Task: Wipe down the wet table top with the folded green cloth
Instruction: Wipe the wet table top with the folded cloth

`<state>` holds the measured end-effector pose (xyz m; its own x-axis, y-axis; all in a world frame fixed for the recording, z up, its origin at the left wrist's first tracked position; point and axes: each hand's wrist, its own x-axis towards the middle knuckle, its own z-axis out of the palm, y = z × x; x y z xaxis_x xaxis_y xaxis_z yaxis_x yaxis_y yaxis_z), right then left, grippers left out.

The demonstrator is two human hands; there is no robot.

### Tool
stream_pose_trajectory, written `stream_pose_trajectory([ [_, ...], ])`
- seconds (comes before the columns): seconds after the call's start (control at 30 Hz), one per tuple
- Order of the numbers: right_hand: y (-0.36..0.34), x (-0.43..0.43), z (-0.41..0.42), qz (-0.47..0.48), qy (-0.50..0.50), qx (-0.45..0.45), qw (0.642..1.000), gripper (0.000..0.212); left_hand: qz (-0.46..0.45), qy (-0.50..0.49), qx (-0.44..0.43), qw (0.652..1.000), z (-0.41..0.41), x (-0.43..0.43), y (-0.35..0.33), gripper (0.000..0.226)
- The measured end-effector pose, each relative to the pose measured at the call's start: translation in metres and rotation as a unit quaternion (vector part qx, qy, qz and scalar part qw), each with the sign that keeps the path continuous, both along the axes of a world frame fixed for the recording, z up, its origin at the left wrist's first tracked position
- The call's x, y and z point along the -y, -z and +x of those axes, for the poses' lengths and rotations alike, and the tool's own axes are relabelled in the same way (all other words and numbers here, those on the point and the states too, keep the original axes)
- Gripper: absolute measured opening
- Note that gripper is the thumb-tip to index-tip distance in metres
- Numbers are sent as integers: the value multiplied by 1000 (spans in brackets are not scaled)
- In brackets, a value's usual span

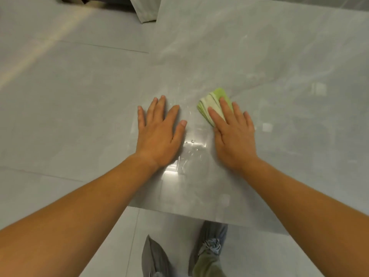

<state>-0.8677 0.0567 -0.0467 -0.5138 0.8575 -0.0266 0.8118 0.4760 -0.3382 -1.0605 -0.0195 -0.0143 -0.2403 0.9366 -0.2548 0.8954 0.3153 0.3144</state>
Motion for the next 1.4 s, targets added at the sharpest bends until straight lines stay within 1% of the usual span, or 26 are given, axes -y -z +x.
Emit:
stream_pose_trajectory([
  [0.03,0,20,-1,5,-1,-2,1000,55,-1,-1,3,1000,1,17,0,71],
  [0.07,1,45,2,9,-25,-3,1000,56,-5,4,2,1000,1,33,1,70],
  [0.17,3,113,25,12,-159,9,987,58,-18,36,-5,999,1,73,7,67],
  [0.23,3,115,35,10,-203,12,979,56,-14,57,-13,998,-2,88,14,66],
  [0.3,4,97,30,18,-166,6,986,52,-9,72,-16,997,-6,93,19,63],
  [0.37,2,83,16,16,-88,2,996,50,-5,71,-1,997,-8,92,21,63],
  [0.43,2,95,3,9,-13,-4,1000,51,-1,62,28,998,-9,91,19,66],
  [0.47,3,111,-1,17,4,-5,1000,54,3,61,43,997,-9,91,18,69],
  [0.5,4,130,-1,27,-6,-5,1000,57,4,62,54,997,-10,92,16,70],
  [0.6,6,178,14,27,-132,-13,991,59,-7,83,61,995,-17,95,14,72],
  [0.67,2,172,25,18,-194,-12,981,55,-13,99,52,994,-20,96,14,73],
  [0.7,2,162,27,18,-202,-5,979,53,-15,102,51,993,-21,97,14,74],
  [0.73,1,151,25,19,-186,1,982,52,-14,103,52,993,-21,97,14,74],
  [0.83,0,133,7,4,-55,-10,998,50,-4,106,57,993,-22,98,16,73],
  [0.87,0,140,1,6,-28,-15,999,50,1,106,60,993,-24,99,16,73],
  [0.9,1,151,-2,13,-27,-17,999,51,8,105,61,993,-26,99,16,73],
  [0.93,2,165,-1,16,-54,-16,998,54,15,103,59,993,-28,99,15,72],
  [1.03,0,195,14,1,-177,-17,984,58,27,99,53,993,-35,94,10,69],
  [1.1,-6,184,21,-7,-240,-6,971,59,21,105,32,994,-38,88,10,64],
  [1.13,-6,171,19,-3,-255,5,967,59,16,107,19,994,-40,83,12,61],
  [1.17,-5,156,14,1,-247,15,969,58,11,107,11,994,-42,78,14,60],
  [1.2,-5,139,6,-1,-214,19,977,58,8,101,11,995,-45,73,16,60],
  [1.3,-5,107,-22,-24,-90,15,996,60,7,92,32,995,-52,68,21,62],
  [1.33,-5,107,-25,-17,-79,17,997,60,7,94,35,995,-53,68,22,62],
  [1.4,-3,116,-22,-5,-102,18,995,59,1,99,38,994,-55,67,21,63],
])
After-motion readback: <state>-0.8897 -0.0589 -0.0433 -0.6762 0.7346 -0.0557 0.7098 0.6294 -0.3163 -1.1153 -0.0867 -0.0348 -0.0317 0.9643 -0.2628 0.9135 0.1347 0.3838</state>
